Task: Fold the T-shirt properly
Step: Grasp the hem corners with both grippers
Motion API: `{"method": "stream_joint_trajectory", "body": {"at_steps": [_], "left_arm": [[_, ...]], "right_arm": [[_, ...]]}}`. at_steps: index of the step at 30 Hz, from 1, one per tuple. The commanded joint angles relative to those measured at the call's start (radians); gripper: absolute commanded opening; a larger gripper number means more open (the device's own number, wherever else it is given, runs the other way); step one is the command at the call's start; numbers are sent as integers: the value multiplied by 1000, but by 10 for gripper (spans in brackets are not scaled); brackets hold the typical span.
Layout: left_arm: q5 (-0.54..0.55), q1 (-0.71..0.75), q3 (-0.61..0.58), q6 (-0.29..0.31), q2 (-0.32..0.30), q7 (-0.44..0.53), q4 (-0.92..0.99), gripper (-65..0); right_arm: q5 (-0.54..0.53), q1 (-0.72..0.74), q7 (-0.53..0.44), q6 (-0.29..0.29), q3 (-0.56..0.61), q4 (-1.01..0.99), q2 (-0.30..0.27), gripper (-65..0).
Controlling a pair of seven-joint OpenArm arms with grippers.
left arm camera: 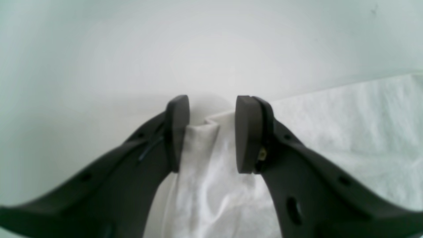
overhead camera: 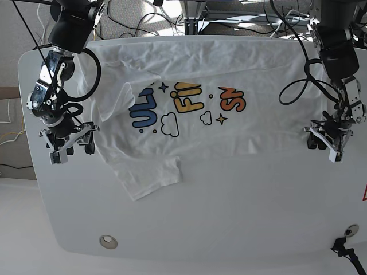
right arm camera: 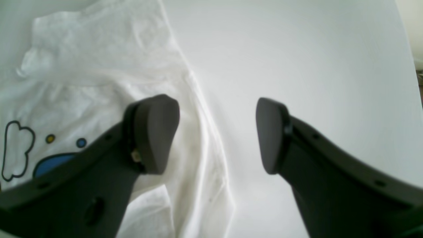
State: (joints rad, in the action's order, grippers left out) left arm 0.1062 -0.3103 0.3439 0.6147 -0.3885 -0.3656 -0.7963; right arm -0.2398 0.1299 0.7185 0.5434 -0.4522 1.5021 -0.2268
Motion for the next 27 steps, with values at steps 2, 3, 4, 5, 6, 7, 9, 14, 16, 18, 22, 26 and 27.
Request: {"method": "stream_joint_trajectory", "body": {"at_steps": [2, 3, 4, 5, 6, 7, 9, 14, 16, 18, 22, 26, 27], "left_arm": [[-9, -7, 2, 6, -23, -28, -7, -412], [-9, -7, 2, 6, -36, -28, -7, -373], [-9, -5, 2, 6, -40, -28, -7, -330], [-9, -5, 2, 11, -43, -28, -7, -301], [-9, 3, 2, 29, -45, -28, -7, -294], [-9, 18, 2, 52, -45, -29, -7, -295], [-9, 33, 2, 64, -51, -31, -7, -295], [-7, 59, 2, 69, -56, -31, -7, -295], [-7, 59, 2, 69, -53, -31, -7, -295], [-7, 58, 1, 70, -50, -31, -8, -296], [-6, 52, 1, 83, -23, -33, -8, -296], [-4, 52, 1, 83, -22, -33, -8, -296], [3, 52, 1, 83, -22, -33, -8, -296]], "right_arm": [[-17, 21, -24, 2, -4, 18, -15, -259], [-17, 20, -24, 2, -4, 19, -15, -259], [-17, 18, -24, 2, -4, 19, -15, -259], [-17, 18, -24, 2, -4, 19, -15, -259], [-17, 18, -24, 2, -6, 19, -15, -259], [-17, 17, -24, 2, -6, 19, -15, -259], [-17, 17, -24, 2, -6, 21, -16, -259], [-17, 15, -24, 2, -6, 22, -16, -259], [-17, 15, -24, 2, -6, 22, -16, -259], [-17, 15, -24, 2, -7, 22, -16, -259], [-17, 14, -24, 2, -7, 24, -16, -259], [-17, 14, -24, 2, -7, 24, -16, -259], [-17, 14, -24, 2, -7, 24, -16, -259]]}}
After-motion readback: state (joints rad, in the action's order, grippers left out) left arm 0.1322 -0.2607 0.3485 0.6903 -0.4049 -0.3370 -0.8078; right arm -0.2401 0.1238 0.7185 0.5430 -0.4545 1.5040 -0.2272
